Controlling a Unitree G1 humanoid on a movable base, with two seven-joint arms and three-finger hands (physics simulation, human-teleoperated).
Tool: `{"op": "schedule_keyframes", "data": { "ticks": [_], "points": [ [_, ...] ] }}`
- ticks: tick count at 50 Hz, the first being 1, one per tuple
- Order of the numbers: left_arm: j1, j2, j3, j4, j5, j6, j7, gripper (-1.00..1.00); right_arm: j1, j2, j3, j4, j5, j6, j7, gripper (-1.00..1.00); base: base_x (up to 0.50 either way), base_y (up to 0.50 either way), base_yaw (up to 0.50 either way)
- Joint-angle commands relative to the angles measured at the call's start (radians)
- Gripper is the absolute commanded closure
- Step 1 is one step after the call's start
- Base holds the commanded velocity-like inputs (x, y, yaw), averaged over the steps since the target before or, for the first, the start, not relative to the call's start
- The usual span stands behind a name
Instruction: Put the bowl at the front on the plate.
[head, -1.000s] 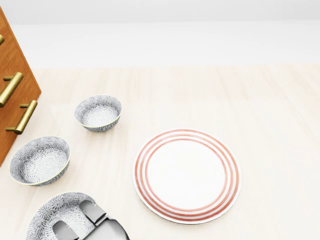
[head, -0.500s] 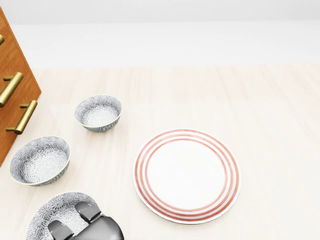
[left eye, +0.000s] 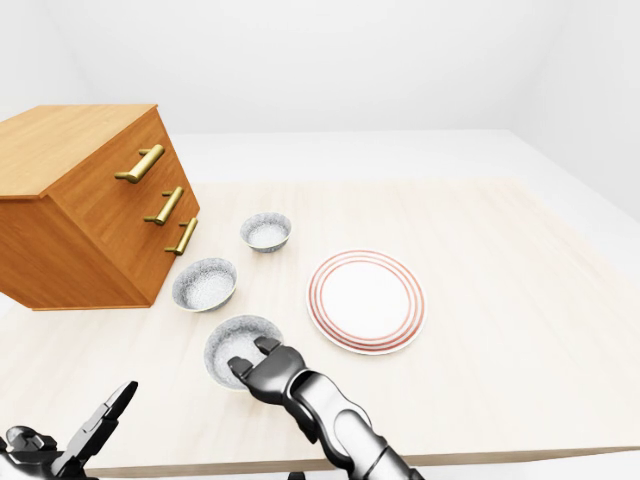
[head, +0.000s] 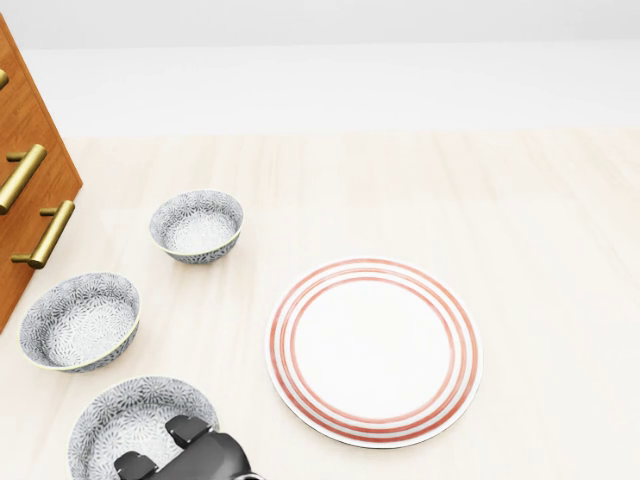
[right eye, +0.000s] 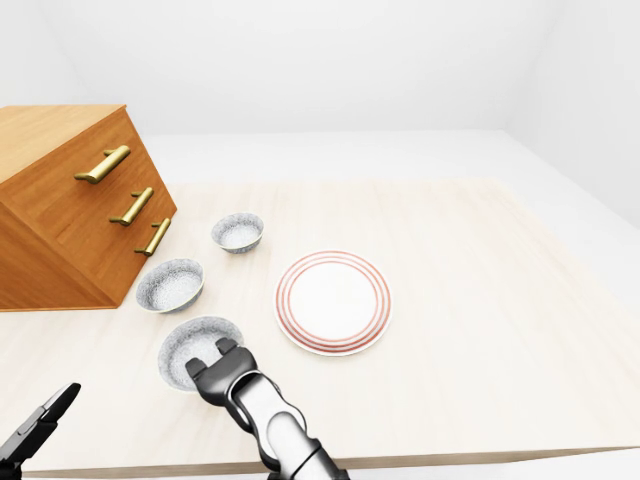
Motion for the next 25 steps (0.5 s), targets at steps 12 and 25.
{"op": "schedule_keyframes", "data": {
  "ticks": [12,25],
  "points": [
    [0.0,0.0,0.001,-0.005,-0.004,0.006,-0.001,-1.0,-0.054,0.041,-0.013,-0.017,-0.102,0.0,0.106,1.0,0.0,0.0,0.0],
    [0.001,-0.003,0.005,-0.007,-0.003,0.008,-0.007,-1.0,-0.117,0.047,-0.073,-0.03,-0.157,0.0,0.022,1.0,0.0,0.0,0.0]
  ]
}}
